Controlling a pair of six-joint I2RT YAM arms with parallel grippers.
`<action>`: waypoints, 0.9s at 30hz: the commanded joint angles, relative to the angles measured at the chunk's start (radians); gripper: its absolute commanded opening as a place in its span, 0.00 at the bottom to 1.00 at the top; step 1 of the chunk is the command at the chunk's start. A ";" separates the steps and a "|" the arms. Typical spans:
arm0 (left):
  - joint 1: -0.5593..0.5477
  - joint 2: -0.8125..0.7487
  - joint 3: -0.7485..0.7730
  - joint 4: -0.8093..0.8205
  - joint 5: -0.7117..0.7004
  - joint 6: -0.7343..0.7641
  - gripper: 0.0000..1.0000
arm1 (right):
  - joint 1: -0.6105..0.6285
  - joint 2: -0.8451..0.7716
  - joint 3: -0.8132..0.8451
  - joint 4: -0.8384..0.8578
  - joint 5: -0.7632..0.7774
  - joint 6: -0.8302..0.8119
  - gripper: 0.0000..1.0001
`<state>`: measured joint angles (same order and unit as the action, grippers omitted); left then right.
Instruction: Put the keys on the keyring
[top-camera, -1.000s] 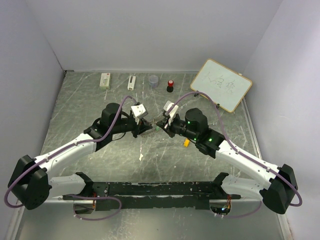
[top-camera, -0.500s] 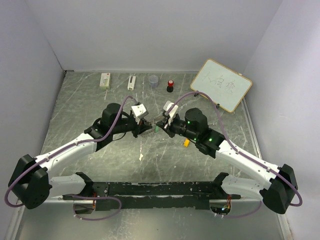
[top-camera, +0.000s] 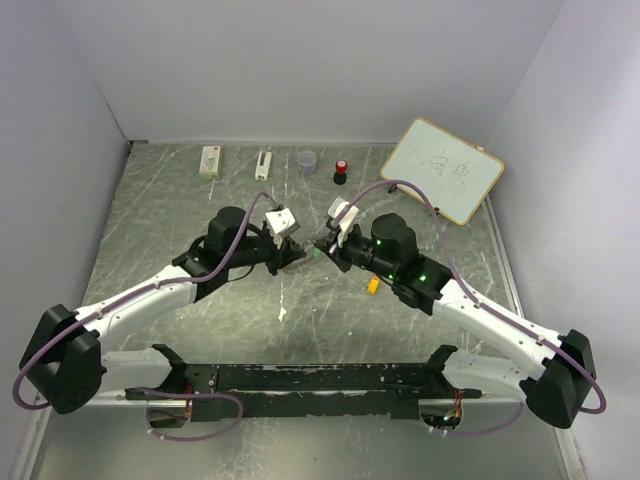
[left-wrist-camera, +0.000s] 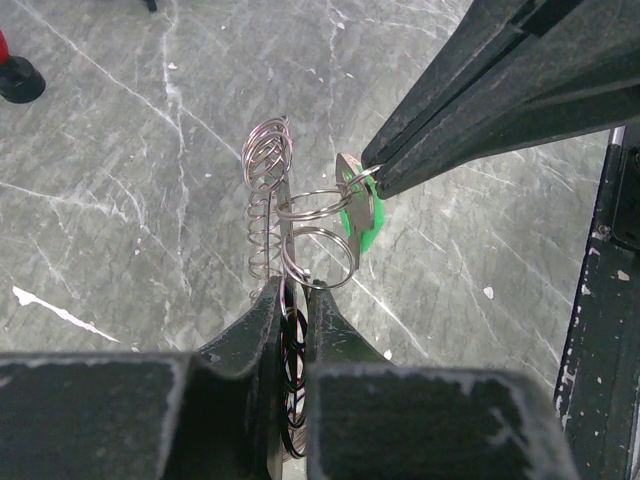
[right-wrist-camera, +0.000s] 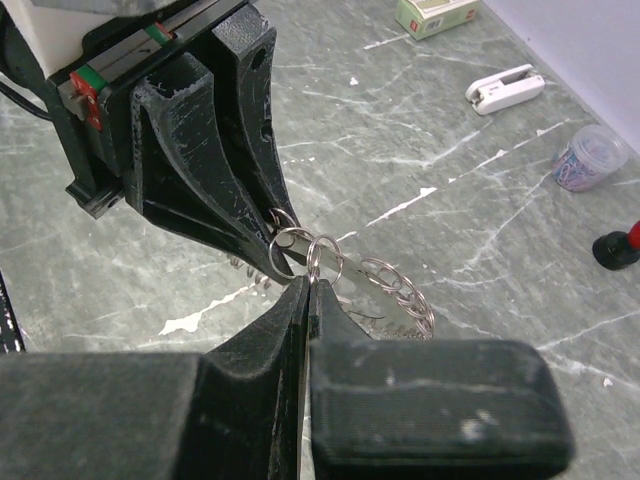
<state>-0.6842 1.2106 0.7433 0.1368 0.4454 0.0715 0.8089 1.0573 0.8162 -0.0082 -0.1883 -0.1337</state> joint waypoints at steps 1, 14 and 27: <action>-0.004 0.013 -0.009 0.068 -0.051 -0.005 0.24 | 0.010 -0.020 0.042 -0.006 0.027 0.008 0.00; -0.004 -0.024 -0.064 0.101 -0.185 -0.036 0.48 | 0.010 -0.009 0.098 -0.054 0.063 -0.014 0.00; -0.004 -0.275 -0.209 0.305 -0.316 -0.091 0.53 | 0.010 0.011 0.140 -0.109 0.048 -0.089 0.00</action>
<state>-0.6846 1.0077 0.5671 0.2974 0.1539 -0.0013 0.8127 1.0630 0.9165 -0.1181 -0.1276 -0.1806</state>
